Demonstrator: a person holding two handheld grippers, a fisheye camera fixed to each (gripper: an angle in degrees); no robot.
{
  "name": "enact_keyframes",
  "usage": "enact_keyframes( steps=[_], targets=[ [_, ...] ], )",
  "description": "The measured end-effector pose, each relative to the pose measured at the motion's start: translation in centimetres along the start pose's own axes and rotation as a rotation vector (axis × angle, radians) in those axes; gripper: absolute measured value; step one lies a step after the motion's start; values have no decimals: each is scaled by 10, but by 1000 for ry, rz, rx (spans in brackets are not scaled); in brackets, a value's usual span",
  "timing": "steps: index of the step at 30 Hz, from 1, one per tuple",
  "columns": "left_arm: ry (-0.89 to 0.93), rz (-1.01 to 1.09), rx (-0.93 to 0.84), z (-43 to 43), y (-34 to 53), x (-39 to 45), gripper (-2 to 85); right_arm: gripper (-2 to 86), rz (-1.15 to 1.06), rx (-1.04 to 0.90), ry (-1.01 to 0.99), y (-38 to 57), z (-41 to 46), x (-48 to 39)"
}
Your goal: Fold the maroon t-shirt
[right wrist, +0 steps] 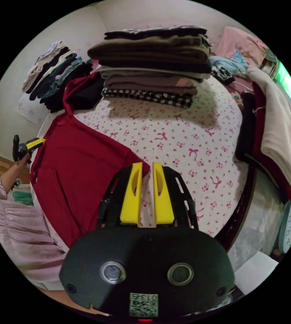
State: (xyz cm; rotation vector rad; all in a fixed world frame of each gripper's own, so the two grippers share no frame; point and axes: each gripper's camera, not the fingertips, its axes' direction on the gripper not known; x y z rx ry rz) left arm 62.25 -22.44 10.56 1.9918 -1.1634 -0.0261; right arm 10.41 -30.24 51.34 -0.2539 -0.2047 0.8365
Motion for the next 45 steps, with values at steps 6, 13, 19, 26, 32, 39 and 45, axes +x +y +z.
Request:
enact_keyframes(
  steps=[6,13,19,26,32,39,45],
  targets=[
    [65,-85,89,-6,-28,-79,52,79,-122,62,-20,-7,-20,-12],
    [281,16,36,30,-113,-112,138,91,-329,-40,-21,-60,25,-69],
    [372,60,-68,57,-144,-116,95,84,-391,-163,8,-86,63,-84],
    [426,95,-4,38,-137,-129,6,18,-369,-229,-7,-107,68,-94],
    [432,103,209,-21,-95,-148,2,7,-416,-121,65,-92,25,-132],
    [268,180,345,-87,-18,-125,2,3,-446,62,165,-19,-38,-207],
    [184,214,286,-101,50,-74,3,3,-402,26,251,43,-22,-262]
  ],
)
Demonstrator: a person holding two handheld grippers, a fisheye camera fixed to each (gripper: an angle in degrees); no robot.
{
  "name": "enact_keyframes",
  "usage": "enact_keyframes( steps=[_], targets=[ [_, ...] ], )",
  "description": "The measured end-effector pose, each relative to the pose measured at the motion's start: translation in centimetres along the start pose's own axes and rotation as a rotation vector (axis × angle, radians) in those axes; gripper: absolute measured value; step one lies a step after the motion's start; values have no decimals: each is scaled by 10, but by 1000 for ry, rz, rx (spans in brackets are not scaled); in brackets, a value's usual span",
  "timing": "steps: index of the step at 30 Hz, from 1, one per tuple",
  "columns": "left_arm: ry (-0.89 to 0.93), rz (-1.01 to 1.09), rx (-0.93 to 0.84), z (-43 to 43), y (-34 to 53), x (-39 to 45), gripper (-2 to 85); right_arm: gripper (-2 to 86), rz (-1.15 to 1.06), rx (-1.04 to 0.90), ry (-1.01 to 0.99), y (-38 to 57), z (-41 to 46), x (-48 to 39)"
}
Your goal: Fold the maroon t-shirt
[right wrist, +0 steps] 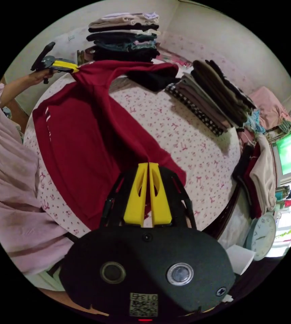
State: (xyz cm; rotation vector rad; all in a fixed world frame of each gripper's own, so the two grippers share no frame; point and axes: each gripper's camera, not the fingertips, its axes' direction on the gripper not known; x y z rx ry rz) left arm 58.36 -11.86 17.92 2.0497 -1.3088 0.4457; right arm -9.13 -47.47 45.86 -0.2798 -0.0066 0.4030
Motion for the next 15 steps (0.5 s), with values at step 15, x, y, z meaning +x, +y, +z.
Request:
enact_keyframes(
  steps=[15],
  targets=[
    [-33,41,-87,-10,21,43,3,5,154,-78,-12,16,21,-40]
  ],
)
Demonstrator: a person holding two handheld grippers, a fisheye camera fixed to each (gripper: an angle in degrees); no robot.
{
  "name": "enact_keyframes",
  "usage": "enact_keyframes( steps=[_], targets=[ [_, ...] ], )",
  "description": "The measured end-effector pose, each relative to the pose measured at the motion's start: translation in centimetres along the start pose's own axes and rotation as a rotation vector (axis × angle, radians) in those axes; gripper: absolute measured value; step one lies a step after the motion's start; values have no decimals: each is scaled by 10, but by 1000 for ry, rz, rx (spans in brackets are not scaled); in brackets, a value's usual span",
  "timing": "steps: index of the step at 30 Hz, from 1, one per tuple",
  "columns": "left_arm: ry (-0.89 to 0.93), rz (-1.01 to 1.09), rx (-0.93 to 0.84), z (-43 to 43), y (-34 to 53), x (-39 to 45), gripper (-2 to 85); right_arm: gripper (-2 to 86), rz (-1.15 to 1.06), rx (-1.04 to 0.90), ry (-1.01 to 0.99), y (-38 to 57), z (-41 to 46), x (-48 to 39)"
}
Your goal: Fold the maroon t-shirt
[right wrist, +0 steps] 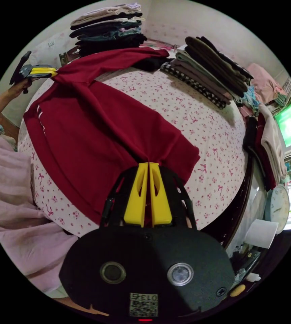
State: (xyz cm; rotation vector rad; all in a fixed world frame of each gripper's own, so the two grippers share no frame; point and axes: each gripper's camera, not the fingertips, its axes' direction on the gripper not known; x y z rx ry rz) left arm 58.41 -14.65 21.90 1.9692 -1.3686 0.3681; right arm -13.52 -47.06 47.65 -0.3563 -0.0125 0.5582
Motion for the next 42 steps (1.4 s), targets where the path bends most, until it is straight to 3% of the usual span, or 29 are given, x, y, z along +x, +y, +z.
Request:
enact_keyframes(
  steps=[11,15,20,24,29,32,37,40,42],
  targets=[
    [76,-9,-116,43,25,18,6,11,-52,-13,-69,-9,1,1],
    [72,-34,-159,30,25,12,5,13,36,18,-145,-13,-24,32],
    [69,-251,-61,1,47,-29,-2,7,174,141,-99,-20,-44,61],
    [97,-354,-29,17,32,-50,-3,4,197,103,-53,-46,-17,63],
    [115,-263,-182,75,5,-40,-3,5,183,-61,-27,-67,26,64],
    [105,-230,-148,74,18,-42,-3,8,214,-120,-32,-73,25,77],
    [44,-301,-132,66,28,-60,-3,30,210,141,-49,-125,-15,92],
    [123,-316,-80,73,15,-61,-3,55,147,249,-178,-194,-14,89],
    [212,-267,-173,98,8,-52,-4,69,94,273,-232,-245,-7,81]
  ],
)
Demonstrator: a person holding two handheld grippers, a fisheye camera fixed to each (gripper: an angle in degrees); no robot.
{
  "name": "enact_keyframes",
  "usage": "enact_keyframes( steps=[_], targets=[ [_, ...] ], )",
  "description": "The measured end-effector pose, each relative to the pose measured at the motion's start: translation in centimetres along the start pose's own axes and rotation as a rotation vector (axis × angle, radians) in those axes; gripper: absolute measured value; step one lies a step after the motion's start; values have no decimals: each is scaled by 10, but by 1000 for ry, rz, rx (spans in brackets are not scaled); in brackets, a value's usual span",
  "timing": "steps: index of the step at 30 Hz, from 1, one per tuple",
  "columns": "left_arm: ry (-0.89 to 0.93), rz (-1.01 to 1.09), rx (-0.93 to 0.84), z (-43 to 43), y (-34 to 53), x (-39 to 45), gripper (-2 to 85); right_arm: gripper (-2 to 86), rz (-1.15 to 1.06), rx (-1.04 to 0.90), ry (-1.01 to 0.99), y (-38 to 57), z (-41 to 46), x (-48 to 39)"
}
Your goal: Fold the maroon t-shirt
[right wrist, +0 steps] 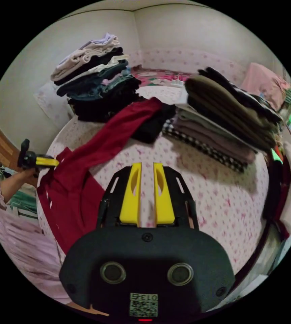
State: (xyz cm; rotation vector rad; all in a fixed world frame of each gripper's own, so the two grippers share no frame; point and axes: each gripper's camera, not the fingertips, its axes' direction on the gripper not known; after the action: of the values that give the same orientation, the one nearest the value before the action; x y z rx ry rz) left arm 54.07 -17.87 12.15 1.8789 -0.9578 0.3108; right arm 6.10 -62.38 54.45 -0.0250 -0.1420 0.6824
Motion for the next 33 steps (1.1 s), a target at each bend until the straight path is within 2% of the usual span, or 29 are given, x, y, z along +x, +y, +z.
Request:
enact_keyframes(
  steps=[4,8,12,19,23,33],
  targets=[
    [-51,-13,-8,8,2,-2,-4,97,-49,39,13,-99,44,-14],
    [-45,-89,110,-14,12,-7,-3,121,77,24,3,-163,76,4],
    [-44,-36,-4,7,11,2,-3,133,238,-11,24,-197,102,30],
    [-69,-47,31,3,16,0,-3,44,346,-60,-227,-196,106,45],
    [-88,-42,38,2,18,1,-3,36,161,48,-213,-193,41,11],
    [-71,-52,86,2,29,-7,-4,30,-537,480,-523,-108,-237,-152]
  ],
)
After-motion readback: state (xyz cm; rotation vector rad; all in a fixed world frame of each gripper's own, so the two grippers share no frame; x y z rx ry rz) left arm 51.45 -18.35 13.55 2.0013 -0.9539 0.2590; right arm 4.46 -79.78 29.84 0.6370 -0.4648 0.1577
